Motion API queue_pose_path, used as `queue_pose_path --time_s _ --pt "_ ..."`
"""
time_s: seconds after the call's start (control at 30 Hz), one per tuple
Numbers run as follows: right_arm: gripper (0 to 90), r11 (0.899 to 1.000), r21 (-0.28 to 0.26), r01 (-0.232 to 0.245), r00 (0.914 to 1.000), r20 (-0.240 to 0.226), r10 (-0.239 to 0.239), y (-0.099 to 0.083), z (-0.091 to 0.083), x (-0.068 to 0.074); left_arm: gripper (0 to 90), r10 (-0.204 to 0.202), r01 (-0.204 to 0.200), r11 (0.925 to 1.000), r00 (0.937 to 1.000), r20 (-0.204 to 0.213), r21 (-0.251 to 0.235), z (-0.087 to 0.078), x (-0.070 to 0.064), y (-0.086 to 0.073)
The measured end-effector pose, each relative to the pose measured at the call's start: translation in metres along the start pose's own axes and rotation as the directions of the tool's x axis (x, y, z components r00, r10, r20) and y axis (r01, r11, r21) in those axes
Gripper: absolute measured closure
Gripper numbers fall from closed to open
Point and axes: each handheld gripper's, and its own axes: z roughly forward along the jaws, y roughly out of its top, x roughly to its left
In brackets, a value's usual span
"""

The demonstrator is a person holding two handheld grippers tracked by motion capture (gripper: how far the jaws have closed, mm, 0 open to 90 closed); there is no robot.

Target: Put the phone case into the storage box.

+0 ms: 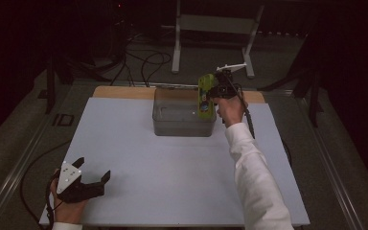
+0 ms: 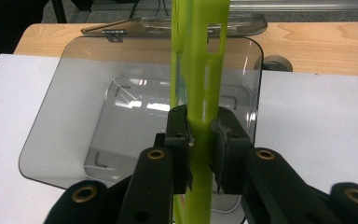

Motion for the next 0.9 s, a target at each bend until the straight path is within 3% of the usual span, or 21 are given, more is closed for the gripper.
queue_pose_path --time_s 0.9 --pt "78.0 0.997 0.071 0.009 0.9973 0.072 -0.014 -0.001 0.029 -0.002 0.0 -0.009 0.008 0.9999 1.0000 -0.001 -0.009 -0.002 0.001 0.000"
